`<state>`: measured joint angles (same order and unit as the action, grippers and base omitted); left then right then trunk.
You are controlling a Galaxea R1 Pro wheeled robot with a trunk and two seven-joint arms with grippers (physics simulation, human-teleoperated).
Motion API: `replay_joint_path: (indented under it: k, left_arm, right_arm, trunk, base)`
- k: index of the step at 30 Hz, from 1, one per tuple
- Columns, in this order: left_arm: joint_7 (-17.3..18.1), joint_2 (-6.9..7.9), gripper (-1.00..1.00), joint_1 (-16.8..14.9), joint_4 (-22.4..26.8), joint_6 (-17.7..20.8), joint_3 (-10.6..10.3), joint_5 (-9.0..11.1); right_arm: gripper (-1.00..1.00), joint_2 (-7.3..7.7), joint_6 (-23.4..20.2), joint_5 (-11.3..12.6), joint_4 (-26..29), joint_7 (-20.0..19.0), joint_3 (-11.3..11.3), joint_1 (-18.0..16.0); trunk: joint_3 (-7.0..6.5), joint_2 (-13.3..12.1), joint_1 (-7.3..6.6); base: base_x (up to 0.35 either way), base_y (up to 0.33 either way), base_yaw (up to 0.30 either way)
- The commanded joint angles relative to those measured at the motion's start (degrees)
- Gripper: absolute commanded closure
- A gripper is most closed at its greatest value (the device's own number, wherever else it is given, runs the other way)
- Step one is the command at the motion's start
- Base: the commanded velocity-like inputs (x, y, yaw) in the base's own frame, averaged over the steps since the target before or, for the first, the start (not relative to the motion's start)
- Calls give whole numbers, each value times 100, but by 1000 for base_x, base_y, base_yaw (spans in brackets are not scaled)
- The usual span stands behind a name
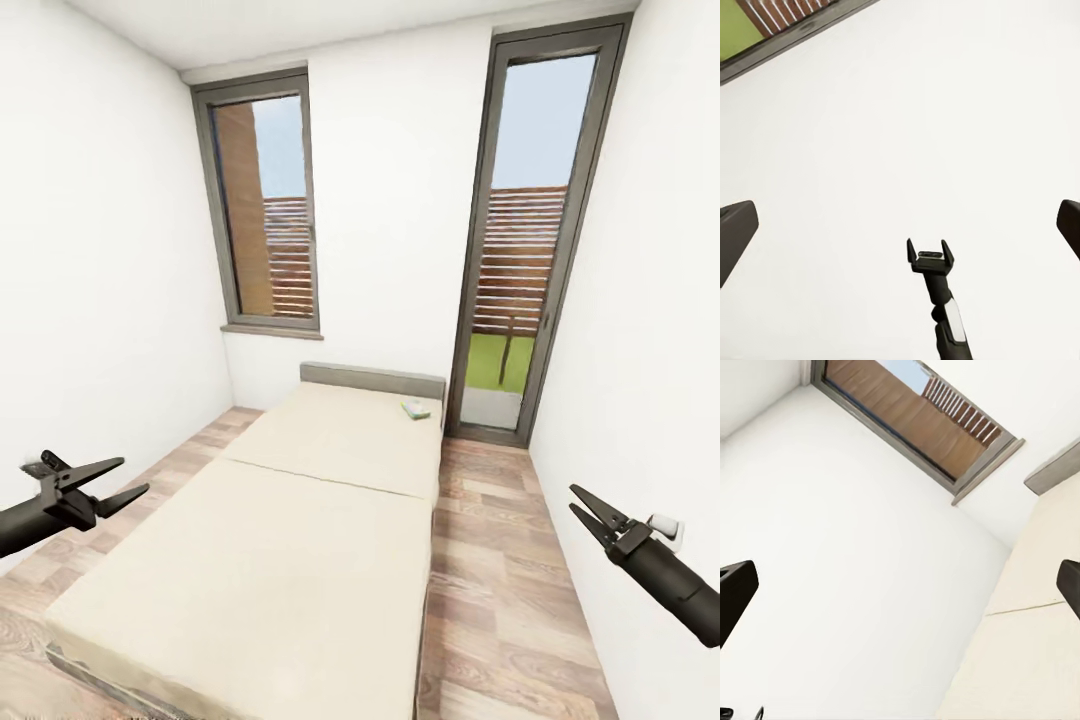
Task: Put all the toys in the child's room - the three board games (two on the bed and one on the table), the two jigsaw puzzles on the table, and the tennis ball on the table - inside the toy box on the table in the child's room.
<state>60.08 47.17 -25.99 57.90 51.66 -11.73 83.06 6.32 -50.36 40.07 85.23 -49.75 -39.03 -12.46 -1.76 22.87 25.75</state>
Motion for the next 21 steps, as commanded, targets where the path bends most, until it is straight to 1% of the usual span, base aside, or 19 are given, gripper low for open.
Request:
replay_joint_path:
  k: [1, 4, 7, 21]
  left_arm:
    - [13, 5, -100, -11, -7, 29, -26, 35]
    - [13, 4, -100, -11, -7, 29, -26, 35]
    - [13, 0, -100, -11, -7, 29, -29, 35]
    - [13, -21, -100, -11, -7, 29, -18, 35]
  right_arm:
    - [-100, 1, -27, 1, -4, -18, -8, -2]
    - [-100, 1, -27, 1, -1, -17, -11, -2]
    - [-100, 1, -27, 1, 0, -18, -12, -2]
    - [-100, -3, -27, -3, -3, -17, 11, -2]
  trunk:
    - [2, 4, 4]
    - [2, 4, 4]
    - [2, 4, 4]
    - [2, 4, 4]
  base:
    - [127, -242, 284]
    - [118, -182, 284]
    - [56, -72, 284]
    - [8, -10, 284]
